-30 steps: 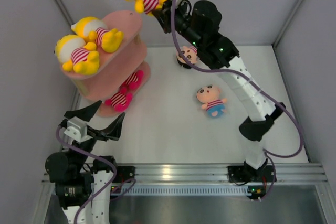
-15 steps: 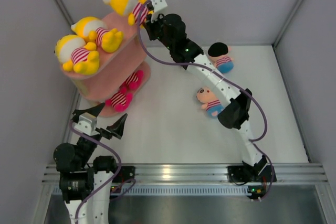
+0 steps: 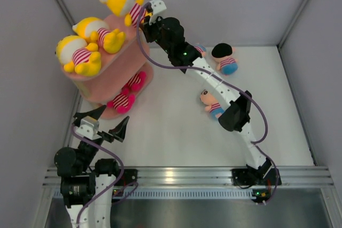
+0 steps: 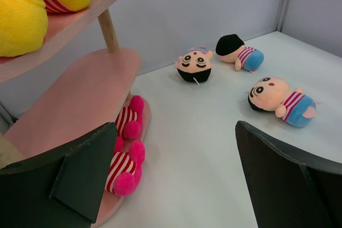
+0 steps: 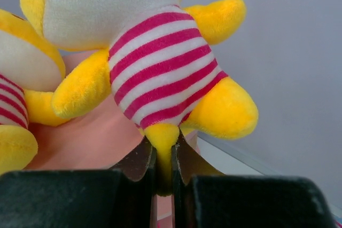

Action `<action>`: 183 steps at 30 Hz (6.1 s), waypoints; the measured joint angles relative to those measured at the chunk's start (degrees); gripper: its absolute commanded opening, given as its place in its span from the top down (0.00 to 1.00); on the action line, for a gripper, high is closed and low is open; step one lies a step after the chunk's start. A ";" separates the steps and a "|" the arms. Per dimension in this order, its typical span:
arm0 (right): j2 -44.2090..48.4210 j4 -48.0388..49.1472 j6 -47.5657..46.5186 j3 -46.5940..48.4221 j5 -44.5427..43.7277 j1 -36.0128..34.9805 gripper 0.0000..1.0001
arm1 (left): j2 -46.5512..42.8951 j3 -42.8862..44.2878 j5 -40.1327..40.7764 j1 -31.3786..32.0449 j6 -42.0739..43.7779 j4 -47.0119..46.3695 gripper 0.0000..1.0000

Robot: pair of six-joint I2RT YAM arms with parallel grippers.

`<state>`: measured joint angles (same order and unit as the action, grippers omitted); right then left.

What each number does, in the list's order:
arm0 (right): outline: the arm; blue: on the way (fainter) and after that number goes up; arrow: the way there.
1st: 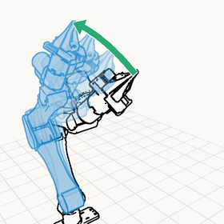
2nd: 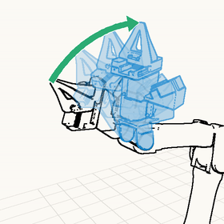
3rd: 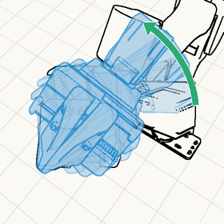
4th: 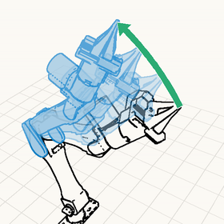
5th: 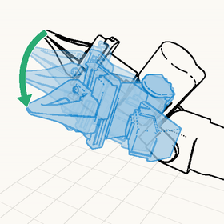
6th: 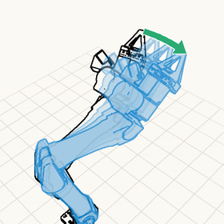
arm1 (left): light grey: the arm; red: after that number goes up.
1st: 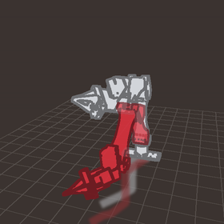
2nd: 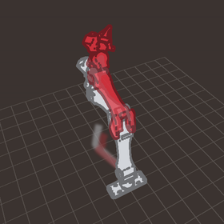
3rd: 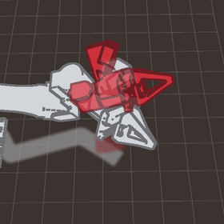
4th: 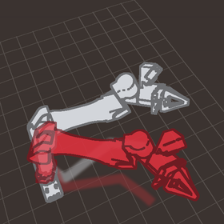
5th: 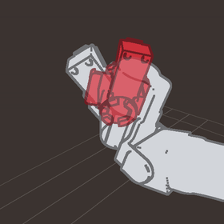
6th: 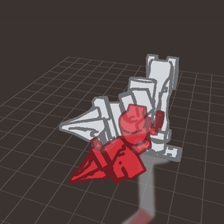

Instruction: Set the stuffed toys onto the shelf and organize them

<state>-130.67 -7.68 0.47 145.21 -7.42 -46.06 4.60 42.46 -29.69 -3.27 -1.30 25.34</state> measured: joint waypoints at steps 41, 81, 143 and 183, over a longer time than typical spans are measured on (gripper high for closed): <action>2.62 -4.79 1.18 -0.90 -1.99 -2.51 0.87 | -0.37 -0.68 0.00 0.00 -0.02 0.02 0.01; 39.80 -7.34 4.00 -41.05 4.31 1.42 0.09 | -0.61 -3.23 9.68 0.00 5.73 1.81 0.01; 7.02 -7.61 17.55 -23.28 12.96 -0.26 1.00 | -2.99 -10.75 37.27 -0.44 16.85 5.16 0.01; 28.15 8.68 34.77 -70.12 17.92 45.09 0.21 | 12.68 -4.35 -4.26 -0.50 15.89 6.29 0.01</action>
<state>-102.52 0.99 35.24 75.09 10.50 -0.97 17.28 38.11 -33.95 -3.77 14.59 31.64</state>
